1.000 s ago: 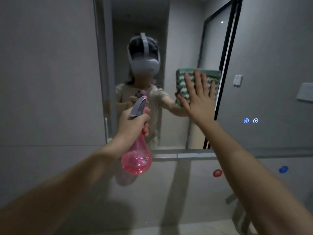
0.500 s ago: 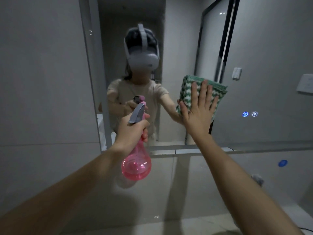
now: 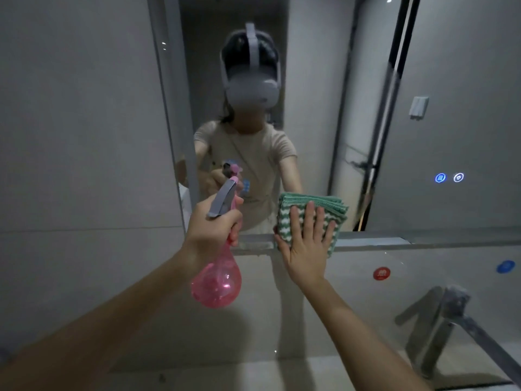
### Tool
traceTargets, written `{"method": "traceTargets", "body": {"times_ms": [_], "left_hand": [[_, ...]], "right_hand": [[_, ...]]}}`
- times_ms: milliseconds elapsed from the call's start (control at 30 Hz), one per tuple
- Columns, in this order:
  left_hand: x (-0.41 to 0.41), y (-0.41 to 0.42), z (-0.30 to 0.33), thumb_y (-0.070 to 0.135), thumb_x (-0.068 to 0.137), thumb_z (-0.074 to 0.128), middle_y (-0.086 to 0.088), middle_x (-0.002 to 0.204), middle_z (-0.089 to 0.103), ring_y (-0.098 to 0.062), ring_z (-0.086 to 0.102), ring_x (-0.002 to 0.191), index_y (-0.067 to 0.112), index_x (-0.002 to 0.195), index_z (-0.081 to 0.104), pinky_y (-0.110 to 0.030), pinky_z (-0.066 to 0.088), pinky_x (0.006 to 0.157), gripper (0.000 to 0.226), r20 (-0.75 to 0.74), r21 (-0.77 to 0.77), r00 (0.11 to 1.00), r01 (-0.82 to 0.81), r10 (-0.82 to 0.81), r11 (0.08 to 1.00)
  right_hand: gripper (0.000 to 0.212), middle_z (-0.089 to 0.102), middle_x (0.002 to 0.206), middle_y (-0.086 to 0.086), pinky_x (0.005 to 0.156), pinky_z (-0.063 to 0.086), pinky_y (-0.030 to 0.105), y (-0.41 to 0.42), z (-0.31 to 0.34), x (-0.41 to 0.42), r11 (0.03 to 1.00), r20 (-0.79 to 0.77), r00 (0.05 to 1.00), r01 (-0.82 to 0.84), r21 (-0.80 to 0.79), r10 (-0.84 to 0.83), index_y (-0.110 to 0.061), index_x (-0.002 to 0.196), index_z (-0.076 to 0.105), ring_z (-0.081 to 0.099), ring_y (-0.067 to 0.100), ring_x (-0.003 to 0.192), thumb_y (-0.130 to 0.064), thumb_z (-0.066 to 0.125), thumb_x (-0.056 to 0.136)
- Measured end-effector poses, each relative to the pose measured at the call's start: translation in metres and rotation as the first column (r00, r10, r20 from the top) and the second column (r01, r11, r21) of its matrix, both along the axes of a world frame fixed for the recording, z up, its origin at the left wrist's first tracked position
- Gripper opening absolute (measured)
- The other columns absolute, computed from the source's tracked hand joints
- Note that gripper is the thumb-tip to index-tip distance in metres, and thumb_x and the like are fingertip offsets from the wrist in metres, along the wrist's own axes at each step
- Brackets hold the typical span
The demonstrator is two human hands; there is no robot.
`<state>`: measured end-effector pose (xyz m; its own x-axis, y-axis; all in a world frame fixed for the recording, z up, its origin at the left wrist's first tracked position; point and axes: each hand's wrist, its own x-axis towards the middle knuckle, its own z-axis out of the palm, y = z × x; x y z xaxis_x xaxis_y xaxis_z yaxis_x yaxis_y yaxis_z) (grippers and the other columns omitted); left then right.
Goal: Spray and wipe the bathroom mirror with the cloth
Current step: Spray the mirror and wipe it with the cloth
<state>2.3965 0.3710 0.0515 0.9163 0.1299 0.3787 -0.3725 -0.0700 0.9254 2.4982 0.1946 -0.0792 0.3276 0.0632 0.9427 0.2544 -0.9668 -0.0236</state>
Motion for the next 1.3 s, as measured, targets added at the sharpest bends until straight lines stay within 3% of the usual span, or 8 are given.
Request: {"method": "traceTargets", "body": {"times_ms": [200, 333, 533, 633, 867, 1067, 1167, 1300], "left_hand": [[-0.003, 0.020, -0.011, 0.005, 0.073, 0.053, -0.002, 0.037, 0.042, -0.017, 0.036, 0.034, 0.010, 0.085, 0.060, -0.024, 0.034, 0.040, 0.015, 0.031, 0.096, 0.999, -0.017, 0.014, 0.995], [-0.005, 0.041, -0.013, 0.002, 0.076, 0.055, 0.001, 0.037, 0.043, -0.016, 0.036, 0.034, 0.016, 0.081, 0.062, -0.029, 0.033, 0.045, 0.017, 0.012, 0.075, 0.998, -0.067, 0.066, 0.995], [-0.012, 0.076, -0.010, 0.006, 0.065, 0.054, -0.002, 0.034, 0.042, -0.018, 0.034, 0.032, 0.007, 0.068, 0.060, -0.031, 0.033, 0.045, 0.006, 0.007, 0.008, 0.993, -0.121, 0.121, 0.993], [-0.015, 0.089, -0.010, 0.005, 0.067, 0.053, -0.002, 0.037, 0.042, -0.018, 0.034, 0.035, -0.009, 0.082, 0.055, -0.034, 0.032, 0.045, 0.021, 0.025, 0.003, 0.993, -0.112, 0.112, 0.994], [-0.023, 0.093, -0.011, 0.005, 0.074, 0.052, -0.001, 0.039, 0.042, -0.019, 0.036, 0.037, 0.007, 0.084, 0.059, -0.030, 0.034, 0.043, 0.013, 0.072, 0.016, 0.994, -0.085, 0.084, 0.996], [-0.025, 0.097, -0.002, -0.013, 0.082, 0.049, 0.002, 0.036, 0.040, -0.017, 0.035, 0.035, 0.001, 0.073, 0.052, -0.028, 0.034, 0.043, 0.018, 0.086, -0.021, 0.989, -0.121, 0.122, 0.992], [-0.024, 0.101, 0.004, -0.013, 0.081, 0.049, 0.001, 0.038, 0.041, -0.019, 0.036, 0.036, -0.005, 0.081, 0.054, -0.030, 0.036, 0.045, 0.008, 0.081, -0.030, 0.989, -0.125, 0.127, 0.992], [-0.022, 0.106, 0.014, -0.011, 0.081, 0.049, 0.000, 0.040, 0.043, -0.020, 0.037, 0.038, 0.005, 0.094, 0.062, -0.029, 0.037, 0.045, 0.024, 0.071, -0.048, 0.990, -0.120, 0.124, 0.992]], "right_hand": [[0.079, -0.011, 0.159, 0.005, 0.117, -0.007, 0.049, 0.053, -0.024, -0.006, 0.991, -0.018, 0.999, -0.042, -0.126, 0.040, -0.026, 0.152, 0.000, -0.007, 0.025, 0.146, -0.054, 0.036, 0.088], [0.077, -0.011, 0.159, 0.003, 0.117, -0.004, 0.047, 0.105, -0.028, -0.013, 0.973, -0.044, 0.995, -0.097, -0.210, 0.089, -0.026, 0.151, -0.003, -0.007, 0.023, 0.147, -0.053, 0.033, 0.089], [0.078, -0.011, 0.159, 0.002, 0.117, -0.006, 0.047, 0.148, -0.023, -0.016, 0.957, -0.057, 0.993, -0.115, -0.265, 0.103, -0.024, 0.152, -0.002, -0.007, 0.022, 0.147, -0.051, 0.035, 0.088], [0.077, -0.011, 0.159, 0.003, 0.117, -0.007, 0.047, 0.146, -0.021, -0.018, 0.952, -0.049, 0.995, -0.093, -0.293, 0.082, -0.026, 0.152, 0.000, -0.007, 0.023, 0.147, -0.053, 0.036, 0.088], [0.080, -0.011, 0.159, 0.001, 0.117, -0.003, 0.046, 0.142, -0.012, -0.020, 0.939, -0.044, 0.996, -0.089, -0.333, 0.079, -0.027, 0.151, -0.001, -0.006, 0.020, 0.147, -0.052, 0.039, 0.087], [0.069, -0.001, 0.159, 0.000, 0.116, 0.000, 0.046, 0.150, 0.061, -0.013, 0.946, 0.093, 0.993, -0.045, -0.320, 0.078, -0.030, 0.150, 0.017, -0.001, 0.019, 0.147, -0.052, 0.044, 0.090], [0.061, 0.020, 0.156, 0.002, 0.116, 0.001, 0.046, 0.154, 0.124, -0.012, 0.965, 0.135, 0.986, -0.057, -0.257, 0.095, -0.029, 0.148, 0.019, 0.006, 0.021, 0.145, -0.052, 0.037, 0.095], [0.058, 0.029, 0.154, 0.006, 0.115, 0.002, 0.046, 0.151, 0.192, -0.010, 0.962, 0.187, 0.979, -0.029, -0.272, 0.083, -0.026, 0.148, 0.025, 0.019, 0.024, 0.144, -0.052, 0.033, 0.097]]}}
